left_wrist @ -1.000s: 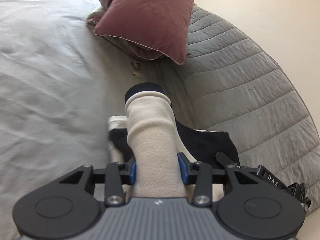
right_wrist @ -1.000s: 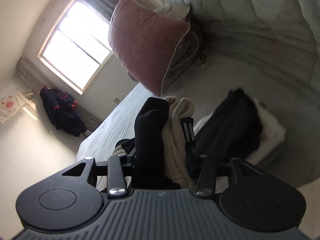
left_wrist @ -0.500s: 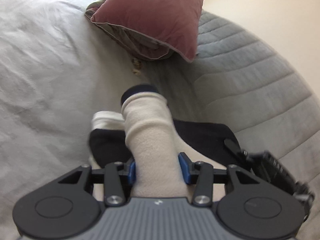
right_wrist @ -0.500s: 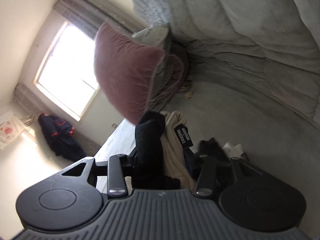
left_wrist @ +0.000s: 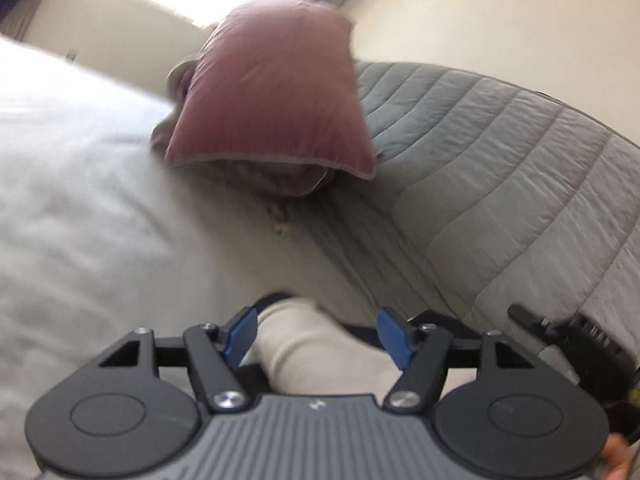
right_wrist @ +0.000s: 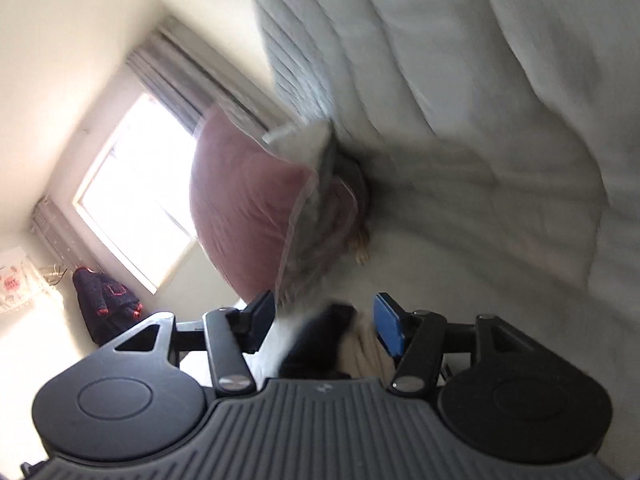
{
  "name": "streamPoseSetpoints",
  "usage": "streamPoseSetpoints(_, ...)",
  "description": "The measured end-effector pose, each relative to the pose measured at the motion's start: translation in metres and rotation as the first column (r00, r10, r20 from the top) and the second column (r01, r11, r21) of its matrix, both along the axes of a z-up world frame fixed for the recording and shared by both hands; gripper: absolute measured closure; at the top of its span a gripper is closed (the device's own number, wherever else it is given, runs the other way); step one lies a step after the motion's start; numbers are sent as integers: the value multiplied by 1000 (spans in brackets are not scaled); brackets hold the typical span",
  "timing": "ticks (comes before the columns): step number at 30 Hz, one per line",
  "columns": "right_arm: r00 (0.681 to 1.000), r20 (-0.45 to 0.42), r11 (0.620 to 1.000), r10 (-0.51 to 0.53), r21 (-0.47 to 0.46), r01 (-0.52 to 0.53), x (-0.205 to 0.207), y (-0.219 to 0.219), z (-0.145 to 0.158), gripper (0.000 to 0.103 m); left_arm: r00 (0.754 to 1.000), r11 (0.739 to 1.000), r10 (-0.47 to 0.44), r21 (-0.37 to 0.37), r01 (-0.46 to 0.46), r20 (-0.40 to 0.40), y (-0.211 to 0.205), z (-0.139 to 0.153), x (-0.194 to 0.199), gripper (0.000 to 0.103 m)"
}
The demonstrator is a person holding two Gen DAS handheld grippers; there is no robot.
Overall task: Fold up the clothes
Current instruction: 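Carry the bundle with both grippers onto the stack of folded clothes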
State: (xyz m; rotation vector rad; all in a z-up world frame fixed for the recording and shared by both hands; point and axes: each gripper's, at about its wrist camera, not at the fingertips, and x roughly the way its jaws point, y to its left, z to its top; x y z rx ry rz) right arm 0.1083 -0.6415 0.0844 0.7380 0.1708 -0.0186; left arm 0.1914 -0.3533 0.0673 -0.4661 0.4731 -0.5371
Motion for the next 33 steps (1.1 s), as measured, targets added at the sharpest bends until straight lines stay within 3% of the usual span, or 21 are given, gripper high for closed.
streamPoseSetpoints(3, 1000, 12, 980, 27, -197, -24, 5, 29, 20, 52, 998, 999, -52, 12, 52, 17, -11, 2, 0, 37)
streamPoseSetpoints(6, 997, -13, 923, 79, -378, -78, 16, 62, 25, 63, 995, 995, -92, 34, 91, 25, -23, -3, -2, 38)
streamPoseSetpoints(11, 995, -97, 847, 33, -525, -80, 31, 82, 1, 79, 989, 990, -95, 117, 82, 116, -33, -26, -22, 38)
streamPoseSetpoints(17, 990, -121, 810, -72, -586, -13, 20, 75, -52, 86, 950, 974, -113, 221, 48, 292, -52, -56, -59, 38)
streamPoseSetpoints(22, 987, -109, 860, -114, -508, 43, 15, 55, -73, 86, 932, 970, -115, 243, 30, 344, -73, -62, -67, 38)
streamPoseSetpoints(27, 987, -113, 871, -113, -490, 43, 13, 55, -65, 86, 920, 953, -127, 304, 9, 371, -77, -53, -73, 37)
streamPoseSetpoints(31, 991, -109, 895, -76, -446, 20, 8, 55, -43, 74, 931, 948, -139, 318, 27, 336, -69, -37, -71, 34)
streamPoseSetpoints(33, 992, -110, 901, -66, -433, 11, 3, 56, -33, 68, 942, 948, -144, 315, 44, 303, -65, -31, -68, 27)
